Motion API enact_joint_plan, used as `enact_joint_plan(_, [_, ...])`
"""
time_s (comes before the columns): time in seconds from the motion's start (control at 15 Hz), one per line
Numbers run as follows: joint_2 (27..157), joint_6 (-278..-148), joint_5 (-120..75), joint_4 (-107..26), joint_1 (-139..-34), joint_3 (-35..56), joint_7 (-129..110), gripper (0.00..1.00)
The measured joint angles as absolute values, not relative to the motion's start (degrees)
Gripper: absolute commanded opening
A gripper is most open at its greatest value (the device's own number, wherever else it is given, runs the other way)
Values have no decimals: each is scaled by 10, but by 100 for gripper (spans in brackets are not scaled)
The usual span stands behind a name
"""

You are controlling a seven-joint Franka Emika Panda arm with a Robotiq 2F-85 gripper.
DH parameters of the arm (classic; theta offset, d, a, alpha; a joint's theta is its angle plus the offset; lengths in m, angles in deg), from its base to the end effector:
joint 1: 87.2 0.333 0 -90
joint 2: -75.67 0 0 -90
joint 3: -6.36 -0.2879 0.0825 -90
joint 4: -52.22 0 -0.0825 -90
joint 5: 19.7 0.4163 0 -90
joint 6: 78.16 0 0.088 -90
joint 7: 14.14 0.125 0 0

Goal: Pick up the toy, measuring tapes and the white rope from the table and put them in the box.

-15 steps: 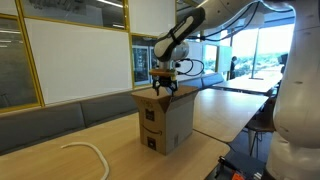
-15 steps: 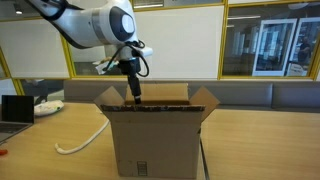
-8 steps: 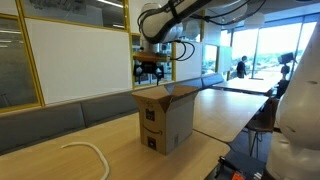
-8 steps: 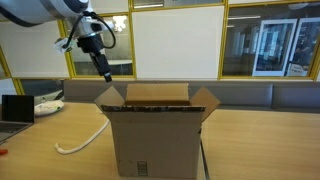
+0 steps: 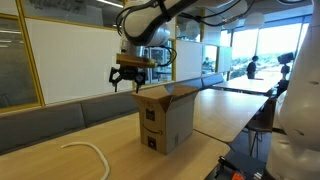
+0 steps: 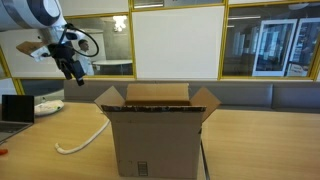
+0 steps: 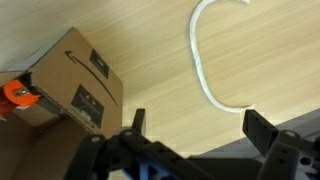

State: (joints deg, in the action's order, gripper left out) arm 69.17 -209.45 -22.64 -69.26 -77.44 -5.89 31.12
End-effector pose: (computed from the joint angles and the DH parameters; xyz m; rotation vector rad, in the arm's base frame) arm 0.5391 0.2176 0.4307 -2.9608 0.5622 -0.4123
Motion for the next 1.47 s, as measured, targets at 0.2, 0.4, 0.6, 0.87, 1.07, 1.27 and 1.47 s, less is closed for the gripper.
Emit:
enact_joint_plan(0.2, [734, -2133, -151, -694, -773, -59, 221, 100])
enact_joint_plan(0.4, [793, -2150, -86, -690, -769, -59, 142, 100])
enact_joint_plan(0.6, [862, -2150, -74, -670, -767, -59, 115, 100])
enact_joint_plan(0.87, [958, -2148, -87, -622, -756, -50, 116, 100])
enact_joint_plan(1.07, [1027, -2144, -105, -579, -734, -38, 120, 100])
enact_joint_plan(1.27, [1088, -2134, -126, -528, -706, -19, 136, 100])
enact_joint_plan(1.47, [1138, -2118, -130, -473, -686, 0, 152, 100])
